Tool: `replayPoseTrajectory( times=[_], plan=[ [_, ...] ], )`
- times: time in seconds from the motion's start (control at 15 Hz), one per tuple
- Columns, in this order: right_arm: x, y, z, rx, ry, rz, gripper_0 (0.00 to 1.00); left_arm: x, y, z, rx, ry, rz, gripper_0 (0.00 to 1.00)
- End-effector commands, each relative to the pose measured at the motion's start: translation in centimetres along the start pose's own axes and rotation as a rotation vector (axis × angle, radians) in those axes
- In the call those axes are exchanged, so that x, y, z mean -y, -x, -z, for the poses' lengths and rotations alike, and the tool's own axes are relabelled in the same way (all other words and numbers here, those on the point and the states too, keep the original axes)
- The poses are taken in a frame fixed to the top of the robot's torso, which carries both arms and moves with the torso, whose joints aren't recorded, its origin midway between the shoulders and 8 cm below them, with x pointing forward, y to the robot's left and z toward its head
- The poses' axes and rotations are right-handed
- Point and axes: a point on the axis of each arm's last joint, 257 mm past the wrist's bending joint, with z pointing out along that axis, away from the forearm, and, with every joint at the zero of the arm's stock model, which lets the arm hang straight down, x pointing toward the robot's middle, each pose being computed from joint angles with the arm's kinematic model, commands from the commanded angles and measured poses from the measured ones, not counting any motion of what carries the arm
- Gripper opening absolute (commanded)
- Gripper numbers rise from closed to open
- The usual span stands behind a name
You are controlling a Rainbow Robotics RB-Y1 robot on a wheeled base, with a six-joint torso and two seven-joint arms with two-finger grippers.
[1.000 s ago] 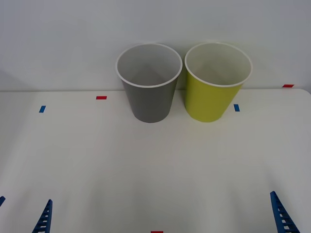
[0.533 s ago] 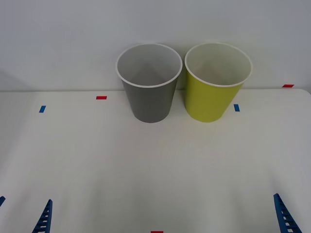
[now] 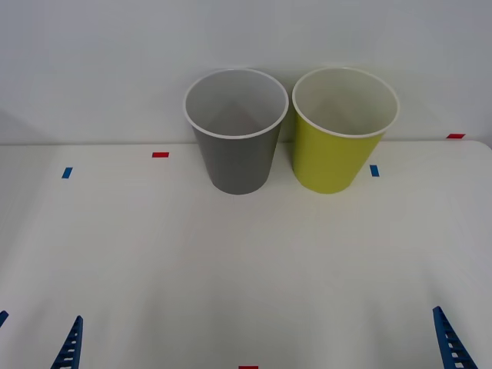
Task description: Put cans in the gray bin and PET bottles in the light green bin.
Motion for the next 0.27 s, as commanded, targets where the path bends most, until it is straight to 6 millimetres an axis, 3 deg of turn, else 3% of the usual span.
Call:
replayPoseTrajectory(
  times=[0.07, 0.27],
  plan=[
    [0.00, 0.00, 0.00, 0.000, 0.000, 0.000, 1.00, 0.00, 0.00, 0.00, 0.000, 0.000, 0.000, 1.00],
    [0.00, 0.00, 0.00, 0.000, 0.000, 0.000, 1.00, 0.00, 0.00, 0.00, 0.000, 0.000, 0.000, 1.00]
  ],
)
